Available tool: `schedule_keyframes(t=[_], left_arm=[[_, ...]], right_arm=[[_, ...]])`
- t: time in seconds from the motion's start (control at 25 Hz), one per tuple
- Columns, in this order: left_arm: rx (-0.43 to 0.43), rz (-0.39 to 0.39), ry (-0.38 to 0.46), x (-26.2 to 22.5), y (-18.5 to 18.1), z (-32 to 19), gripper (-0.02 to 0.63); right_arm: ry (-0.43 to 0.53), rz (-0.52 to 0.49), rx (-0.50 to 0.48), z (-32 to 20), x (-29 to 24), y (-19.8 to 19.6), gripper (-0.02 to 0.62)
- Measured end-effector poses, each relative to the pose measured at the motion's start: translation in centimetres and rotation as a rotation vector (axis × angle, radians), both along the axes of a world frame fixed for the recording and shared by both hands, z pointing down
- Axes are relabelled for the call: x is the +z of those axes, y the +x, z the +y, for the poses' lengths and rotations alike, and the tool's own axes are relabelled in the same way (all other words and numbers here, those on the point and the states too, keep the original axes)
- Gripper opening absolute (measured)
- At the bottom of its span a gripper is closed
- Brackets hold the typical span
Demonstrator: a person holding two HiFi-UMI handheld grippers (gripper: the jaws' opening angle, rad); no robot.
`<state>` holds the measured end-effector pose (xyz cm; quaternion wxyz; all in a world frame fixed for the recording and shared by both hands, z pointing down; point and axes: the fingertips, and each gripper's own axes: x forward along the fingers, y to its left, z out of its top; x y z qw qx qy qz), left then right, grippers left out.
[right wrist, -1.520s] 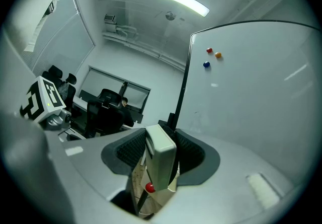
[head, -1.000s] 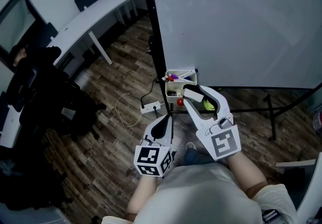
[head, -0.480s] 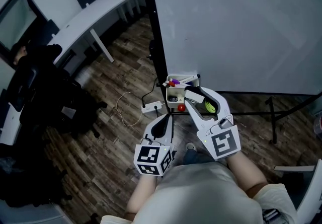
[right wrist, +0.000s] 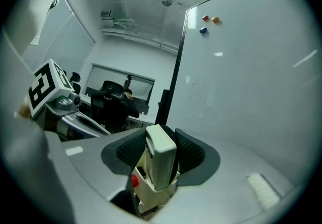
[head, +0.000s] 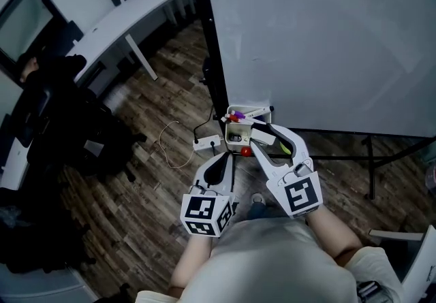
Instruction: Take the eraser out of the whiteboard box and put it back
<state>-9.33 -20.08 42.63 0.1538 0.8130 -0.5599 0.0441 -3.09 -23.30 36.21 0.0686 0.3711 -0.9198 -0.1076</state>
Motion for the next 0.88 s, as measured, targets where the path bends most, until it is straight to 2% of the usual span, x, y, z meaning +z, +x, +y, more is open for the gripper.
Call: schedule_keyframes(t=[0.08, 0.88], left_arm=[[-0.007, 0.0, 0.0, -0.1, 0.0, -0.4, 0.005], [-0.04, -0.002, -0.003, 0.2, 0.2, -4.2, 0.005]], right_arm=[[-0.031, -0.001, -0.003, -0.3, 0.6, -0.1, 0.19], [-0.133, 0.025, -0.08, -2.3, 4.7, -1.0, 0.19]])
